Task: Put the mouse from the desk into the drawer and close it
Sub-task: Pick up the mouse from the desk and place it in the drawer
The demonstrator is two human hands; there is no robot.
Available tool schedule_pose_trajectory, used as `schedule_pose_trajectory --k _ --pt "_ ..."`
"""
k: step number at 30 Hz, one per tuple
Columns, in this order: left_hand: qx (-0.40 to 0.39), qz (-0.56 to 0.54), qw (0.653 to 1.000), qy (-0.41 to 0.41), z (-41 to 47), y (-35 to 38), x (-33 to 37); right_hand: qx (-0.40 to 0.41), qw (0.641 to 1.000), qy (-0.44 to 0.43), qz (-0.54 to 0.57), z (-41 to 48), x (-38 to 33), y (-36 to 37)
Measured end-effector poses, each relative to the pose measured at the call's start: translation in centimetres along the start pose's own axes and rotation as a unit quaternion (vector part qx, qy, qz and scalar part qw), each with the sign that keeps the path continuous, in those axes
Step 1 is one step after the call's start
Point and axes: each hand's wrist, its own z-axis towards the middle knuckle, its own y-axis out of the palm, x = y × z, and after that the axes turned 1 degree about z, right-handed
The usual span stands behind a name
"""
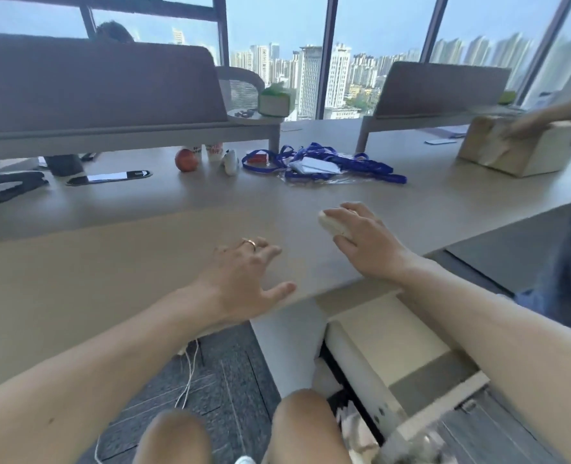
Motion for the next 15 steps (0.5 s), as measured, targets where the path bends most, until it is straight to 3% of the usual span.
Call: schedule_pose_trajectory --k 5,10,12,15 --pt "-0.018 -0.067 0.994 0.087 0.2 2.4 7.3 0.023 0.999 0.036 -0.028 -8.4 6.0 -4.8" --pt "-0.001 -0.061 0.970 0.237 -0.6 5.0 12.8 0.021 0.995 0.101 -0.016 -15.3 10.3 -5.5" --pt "-0.019 -0.067 0.968 0.243 -0.6 6.8 13.6 0.011 0.992 0.123 -0.001 -17.1 11.2 -4.8" --pt "-0.058 -0.066 0.980 0.177 0.1 8.9 13.7 -0.015 0.988 0.150 0.034 -18.1 11.9 -3.1"
